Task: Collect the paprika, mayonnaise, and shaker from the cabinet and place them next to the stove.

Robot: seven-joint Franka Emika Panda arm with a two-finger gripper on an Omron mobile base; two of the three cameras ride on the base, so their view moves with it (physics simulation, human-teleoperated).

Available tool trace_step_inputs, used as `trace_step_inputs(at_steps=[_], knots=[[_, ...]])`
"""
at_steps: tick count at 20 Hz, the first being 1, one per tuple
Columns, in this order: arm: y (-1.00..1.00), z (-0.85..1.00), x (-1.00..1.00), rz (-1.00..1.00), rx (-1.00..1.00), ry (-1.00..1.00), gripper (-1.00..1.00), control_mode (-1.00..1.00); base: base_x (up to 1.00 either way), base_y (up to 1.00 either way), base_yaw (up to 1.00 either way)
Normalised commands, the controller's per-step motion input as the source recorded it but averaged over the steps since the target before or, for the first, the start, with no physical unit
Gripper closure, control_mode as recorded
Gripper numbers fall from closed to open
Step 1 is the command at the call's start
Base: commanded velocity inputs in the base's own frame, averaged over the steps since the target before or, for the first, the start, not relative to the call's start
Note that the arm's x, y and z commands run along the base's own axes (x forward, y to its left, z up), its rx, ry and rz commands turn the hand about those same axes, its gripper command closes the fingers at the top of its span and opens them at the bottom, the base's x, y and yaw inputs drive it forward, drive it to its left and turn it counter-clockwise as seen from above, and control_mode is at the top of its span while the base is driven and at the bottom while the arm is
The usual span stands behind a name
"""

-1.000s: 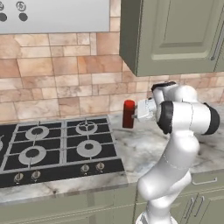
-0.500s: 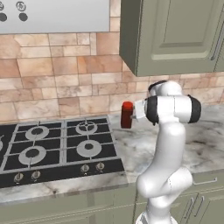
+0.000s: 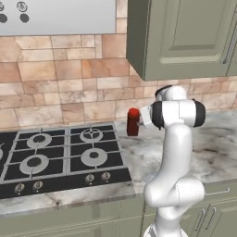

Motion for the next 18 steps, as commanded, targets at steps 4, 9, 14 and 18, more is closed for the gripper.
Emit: trace_step_inputs(at_steps=[4, 9, 14, 18], knots=[[0.18, -0.27, 0.28, 0.02, 0.0, 0.0, 1.0, -1.0, 0.0, 0.0, 0.0], [0.14, -0.3, 0.12, 0.02, 0.0, 0.0, -1.0, -1.0, 0.0, 0.0, 0.0], [0.03, -0.13, 0.0, 0.01, 0.0, 0.0, -1.0, -1.0, 0.0, 0.0, 0.0], [0.0, 0.0, -0.02, 0.0, 0.0, 0.0, -1.0, -1.0, 0.0, 0.0, 0.0]])
